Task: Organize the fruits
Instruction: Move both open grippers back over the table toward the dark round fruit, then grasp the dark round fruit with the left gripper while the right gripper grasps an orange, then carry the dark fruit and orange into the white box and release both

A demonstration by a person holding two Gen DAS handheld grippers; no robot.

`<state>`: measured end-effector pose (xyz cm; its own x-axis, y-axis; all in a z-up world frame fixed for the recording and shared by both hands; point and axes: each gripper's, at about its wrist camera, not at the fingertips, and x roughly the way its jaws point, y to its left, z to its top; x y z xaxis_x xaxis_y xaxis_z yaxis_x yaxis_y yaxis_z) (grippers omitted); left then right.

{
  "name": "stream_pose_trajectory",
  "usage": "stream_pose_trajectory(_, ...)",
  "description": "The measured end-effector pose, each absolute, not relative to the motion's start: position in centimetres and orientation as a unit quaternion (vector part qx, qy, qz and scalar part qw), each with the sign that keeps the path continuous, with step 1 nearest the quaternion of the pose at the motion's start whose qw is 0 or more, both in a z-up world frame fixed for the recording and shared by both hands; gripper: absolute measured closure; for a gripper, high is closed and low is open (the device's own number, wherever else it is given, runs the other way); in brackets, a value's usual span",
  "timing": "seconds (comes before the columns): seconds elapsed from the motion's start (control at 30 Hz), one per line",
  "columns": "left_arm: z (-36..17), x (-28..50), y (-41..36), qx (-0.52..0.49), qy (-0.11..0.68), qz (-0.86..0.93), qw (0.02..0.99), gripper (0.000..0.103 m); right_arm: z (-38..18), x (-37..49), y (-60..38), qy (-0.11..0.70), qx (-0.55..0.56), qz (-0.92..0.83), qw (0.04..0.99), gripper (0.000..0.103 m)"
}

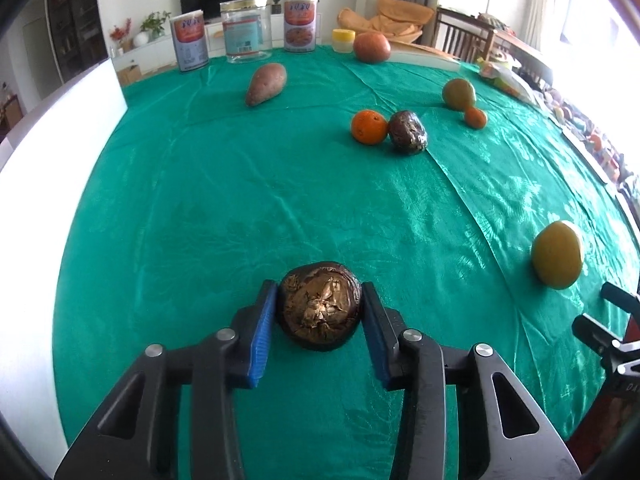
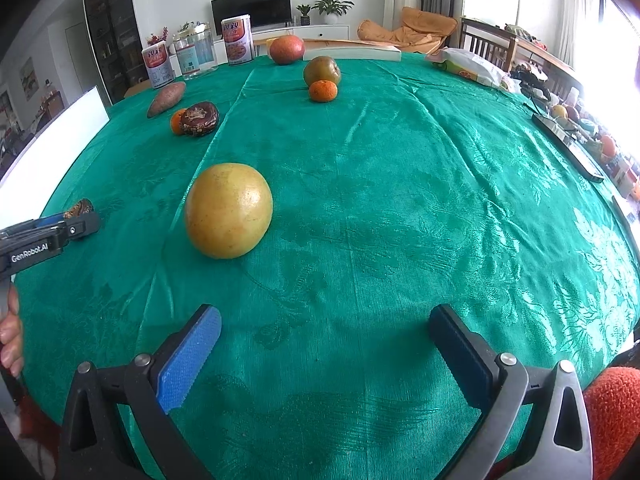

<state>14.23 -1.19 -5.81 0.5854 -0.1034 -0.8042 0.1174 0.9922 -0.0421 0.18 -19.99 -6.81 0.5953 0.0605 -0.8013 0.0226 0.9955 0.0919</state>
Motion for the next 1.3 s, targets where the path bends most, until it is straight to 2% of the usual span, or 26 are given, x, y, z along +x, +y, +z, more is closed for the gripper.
stream_pose_trajectory(0.07, -5.7, 13.8, -0.6, -0.007, 0.45, -0.063, 0.891, 0.061, -5.5, 1.4, -21.6, 0.442, 0.082, 0.016, 0.893, 0.0)
stream_pose_trajectory(0.17, -5.7, 13.0, 0.4, -0.021, 0.449, -0.054, 0.892, 0.061, -2.8, 6.3, -22.8, 0.437, 0.071, 0.036, 0.896, 0.001)
stream_pose_trajectory(0.23, -5.6, 12.5, 1.0, -0.041, 0.451, -0.051, 0.89, 0.061, -2.0, 11.3, -23.0, 0.459, 0.063, 0.061, 0.884, 0.008)
stream_pose_trajectory(0.27, -5.5, 12.4, 1.3, -0.049, 0.453, -0.049, 0.889, 0.061, -1.8, 13.8, -23.0, 0.469, 0.061, 0.067, 0.878, 0.019)
stream_pose_trajectory(0.3, -5.3, 12.2, 1.5, -0.055, 0.454, -0.048, 0.888, 0.061, -1.9, 16.3, -23.0, 0.483, 0.065, 0.076, 0.87, 0.025)
stream_pose_trajectory(0.37, -4.9, 11.9, 1.8, -0.066, 0.456, -0.047, 0.886, 0.061, -2.7, 20.8, -23.0, 0.511, 0.088, 0.083, 0.851, 0.028)
stream_pose_trajectory(0.43, -4.4, 11.5, 2.0, -0.07, 0.456, -0.048, 0.886, 0.061, -3.5, 24.0, -22.7, 0.523, 0.095, 0.073, 0.844, 0.037)
stream_pose_trajectory(0.53, -3.5, 10.9, 2.5, -0.07, 0.455, -0.049, 0.886, 0.061, -4.5, 26.6, -21.6, 0.532, 0.08, 0.061, 0.841, 0.041)
stream_pose_trajectory(0.57, -3.3, 10.8, 2.6, -0.07, 0.455, -0.049, 0.886, 0.061, -4.8, 27.1, -21.3, 0.534, 0.079, 0.06, 0.839, 0.047)
stream_pose_trajectory(0.6, -3.2, 10.7, 2.8, -0.07, 0.455, -0.049, 0.886, 0.061, -5.2, 27.3, -21.1, 0.537, 0.077, 0.06, 0.838, 0.063)
stream_pose_trajectory(0.63, -3.0, 10.6, 2.9, -0.071, 0.455, -0.049, 0.886, 0.061, -5.5, 27.5, -21.0, 0.542, 0.074, 0.059, 0.835, 0.073)
stream_pose_trajectory(0.77, -2.3, 10.3, 3.5, -0.088, 0.454, -0.055, 0.885, 0.061, -4.6, 25.8, -20.7, 0.53, 0.077, 0.07, 0.842, 0.073)
stream_pose_trajectory(0.93, 0.9, 9.3, 5.1, -0.12, 0.435, -0.071, 0.89, 0.062, 0.0, 21.4, -16.6, 0.515, 0.043, 0.146, 0.844, 0.073)
stream_pose_trajectory(1.13, 6.2, 6.4, 10.5, -0.127, 0.387, -0.032, 0.913, 0.061, 5.2, 15.2, -2.9, 0.491, -0.003, 0.316, 0.812, 0.073)
stream_pose_trajectory(1.3, 7.9, 3.9, 16.8, -0.113, 0.369, 0.031, 0.922, 0.061, 7.1, 10.6, 9.5, 0.473, -0.023, 0.433, 0.767, 0.073)
